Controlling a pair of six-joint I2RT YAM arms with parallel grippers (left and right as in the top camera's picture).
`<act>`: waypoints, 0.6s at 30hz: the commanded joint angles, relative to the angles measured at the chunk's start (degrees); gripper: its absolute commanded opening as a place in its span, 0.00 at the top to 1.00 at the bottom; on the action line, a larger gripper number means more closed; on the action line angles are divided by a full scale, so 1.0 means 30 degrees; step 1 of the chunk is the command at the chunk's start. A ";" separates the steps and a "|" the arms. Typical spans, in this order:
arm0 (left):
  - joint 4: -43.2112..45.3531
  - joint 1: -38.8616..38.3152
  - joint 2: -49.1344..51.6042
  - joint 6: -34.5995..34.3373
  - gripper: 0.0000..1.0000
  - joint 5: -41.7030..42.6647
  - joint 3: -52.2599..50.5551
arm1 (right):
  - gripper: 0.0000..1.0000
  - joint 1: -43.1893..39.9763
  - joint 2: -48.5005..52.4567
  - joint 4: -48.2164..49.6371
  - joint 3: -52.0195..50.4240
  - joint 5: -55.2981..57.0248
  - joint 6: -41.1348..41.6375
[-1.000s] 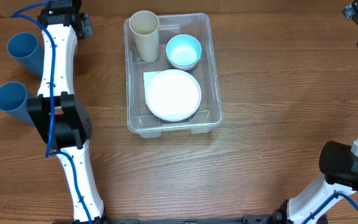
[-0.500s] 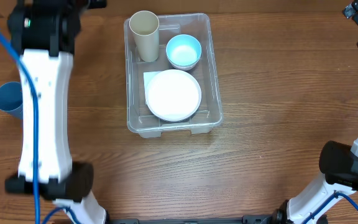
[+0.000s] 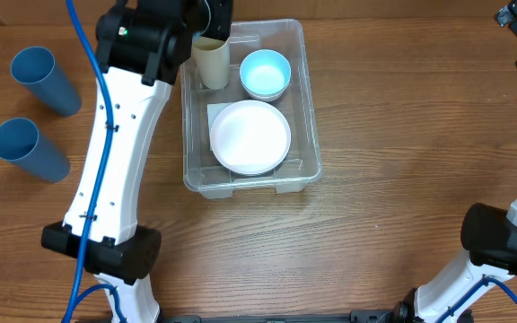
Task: Pack container
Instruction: 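Carry the beige cup over the bin, stack it into the first, release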
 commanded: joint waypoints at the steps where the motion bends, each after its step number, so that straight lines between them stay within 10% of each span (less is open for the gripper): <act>1: -0.0168 -0.0036 0.0918 0.0430 0.96 -0.0036 -0.0029 | 0.00 0.0000 -0.0036 0.0051 0.0109 0.0044 0.0066; 16: -0.0758 0.0109 0.2900 0.0437 0.96 -0.0568 -0.0029 | 0.00 0.0000 -0.0029 0.0051 0.0109 0.0044 0.0066; 18: -0.0736 0.0131 0.2900 0.0444 0.73 -0.0576 -0.0029 | 0.00 0.0000 -0.0036 0.0051 0.0109 0.0044 0.0066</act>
